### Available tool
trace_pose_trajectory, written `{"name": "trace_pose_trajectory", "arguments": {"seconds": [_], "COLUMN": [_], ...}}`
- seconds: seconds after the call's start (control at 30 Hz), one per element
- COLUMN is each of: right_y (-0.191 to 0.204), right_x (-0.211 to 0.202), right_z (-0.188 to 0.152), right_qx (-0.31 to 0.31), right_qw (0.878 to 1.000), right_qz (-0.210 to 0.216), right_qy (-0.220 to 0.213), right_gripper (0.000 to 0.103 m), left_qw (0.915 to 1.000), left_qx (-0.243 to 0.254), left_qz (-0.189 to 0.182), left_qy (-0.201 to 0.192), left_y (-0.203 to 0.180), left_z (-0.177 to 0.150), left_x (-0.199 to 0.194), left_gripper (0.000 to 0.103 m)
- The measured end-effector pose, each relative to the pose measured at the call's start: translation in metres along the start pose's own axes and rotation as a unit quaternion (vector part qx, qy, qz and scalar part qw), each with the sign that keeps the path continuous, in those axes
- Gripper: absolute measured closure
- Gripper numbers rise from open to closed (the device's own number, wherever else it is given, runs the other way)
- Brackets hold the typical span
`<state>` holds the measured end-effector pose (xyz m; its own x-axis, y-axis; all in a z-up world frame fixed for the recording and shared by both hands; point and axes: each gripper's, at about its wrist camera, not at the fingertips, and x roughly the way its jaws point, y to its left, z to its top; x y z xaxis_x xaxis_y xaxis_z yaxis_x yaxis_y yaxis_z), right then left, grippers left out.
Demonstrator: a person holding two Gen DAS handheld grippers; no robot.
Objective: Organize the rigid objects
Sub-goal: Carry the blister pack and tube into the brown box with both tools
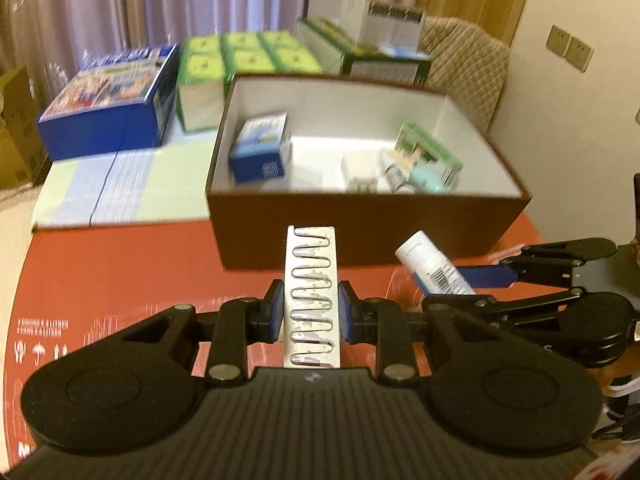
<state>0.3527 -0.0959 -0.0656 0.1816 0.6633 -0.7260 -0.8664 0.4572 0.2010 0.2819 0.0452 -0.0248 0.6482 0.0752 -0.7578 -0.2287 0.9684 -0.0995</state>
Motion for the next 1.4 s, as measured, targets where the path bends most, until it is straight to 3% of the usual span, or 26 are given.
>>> {"name": "trace_pose_trajectory", "arguments": {"seconds": [0.4, 0.67, 1.0, 1.4], "right_y": [-0.034, -0.072, -0.113, -0.153], "right_x": [-0.017, -0.003, 0.046, 0.098], "right_z": [0.067, 0.114, 0.149, 0.162], "right_qx": [0.07, 0.063, 0.007, -0.012], "right_qw": [0.996, 0.996, 0.999, 0.999], "right_qz": [0.008, -0.011, -0.032, -0.03], "right_qy": [-0.046, -0.063, -0.027, 0.022], "right_gripper": [0.068, 0.068, 0.068, 0.068], "left_qw": [0.9987, 0.9988, 0.9993, 0.9987], "left_qx": [0.021, 0.029, 0.036, 0.022], "left_qz": [-0.015, -0.011, 0.004, 0.024], "left_qy": [-0.043, -0.037, -0.005, 0.038], "left_y": [-0.017, -0.021, -0.032, -0.034], "left_z": [0.07, 0.115, 0.152, 0.17], "left_x": [0.019, 0.062, 0.132, 0.197], "left_gripper": [0.08, 0.08, 0.08, 0.08]}}
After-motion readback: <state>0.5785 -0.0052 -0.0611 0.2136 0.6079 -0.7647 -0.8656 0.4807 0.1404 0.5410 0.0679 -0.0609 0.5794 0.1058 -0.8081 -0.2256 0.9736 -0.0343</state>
